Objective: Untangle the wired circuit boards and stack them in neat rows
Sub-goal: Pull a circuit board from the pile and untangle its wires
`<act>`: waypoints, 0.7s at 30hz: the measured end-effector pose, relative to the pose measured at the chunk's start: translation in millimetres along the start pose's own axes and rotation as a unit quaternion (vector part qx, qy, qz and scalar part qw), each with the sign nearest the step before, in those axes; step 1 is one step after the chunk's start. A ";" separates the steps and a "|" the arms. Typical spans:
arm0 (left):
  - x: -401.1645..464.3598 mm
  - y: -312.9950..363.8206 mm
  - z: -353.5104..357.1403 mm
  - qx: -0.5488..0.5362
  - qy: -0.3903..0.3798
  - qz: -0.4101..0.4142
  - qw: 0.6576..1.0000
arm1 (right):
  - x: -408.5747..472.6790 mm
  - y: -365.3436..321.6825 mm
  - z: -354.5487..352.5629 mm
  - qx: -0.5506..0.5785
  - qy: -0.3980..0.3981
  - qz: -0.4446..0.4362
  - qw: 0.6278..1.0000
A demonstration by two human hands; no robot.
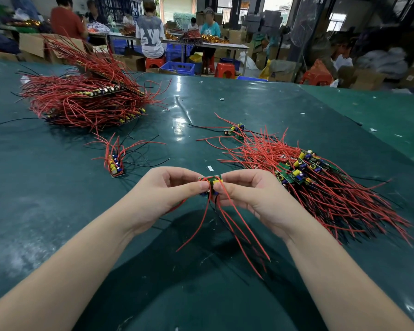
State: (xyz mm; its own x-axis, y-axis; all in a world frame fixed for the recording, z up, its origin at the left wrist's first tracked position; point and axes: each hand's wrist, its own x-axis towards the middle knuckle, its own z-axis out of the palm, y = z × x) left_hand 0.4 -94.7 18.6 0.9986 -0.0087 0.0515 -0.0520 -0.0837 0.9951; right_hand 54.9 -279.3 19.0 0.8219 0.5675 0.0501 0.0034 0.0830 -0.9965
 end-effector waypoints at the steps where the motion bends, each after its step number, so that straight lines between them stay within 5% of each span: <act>1: 0.1 0.5 -0.3 -0.003 -0.002 0.000 1.000 | -0.2 -0.4 -0.7 0.002 -0.005 0.001 1.000; 21: 0.8 1.7 -8.1 -0.154 -0.101 -0.013 0.983 | 1.1 0.2 -1.9 0.143 -0.118 0.056 0.981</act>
State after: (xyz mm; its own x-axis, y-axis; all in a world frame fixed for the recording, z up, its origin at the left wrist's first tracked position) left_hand 1.1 -86.8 21.1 0.9768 -0.2105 0.0399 0.0075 0.2198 0.9755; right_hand 56.9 -280.2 18.7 0.6528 0.7574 -0.0117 -0.2681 0.2165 -0.9388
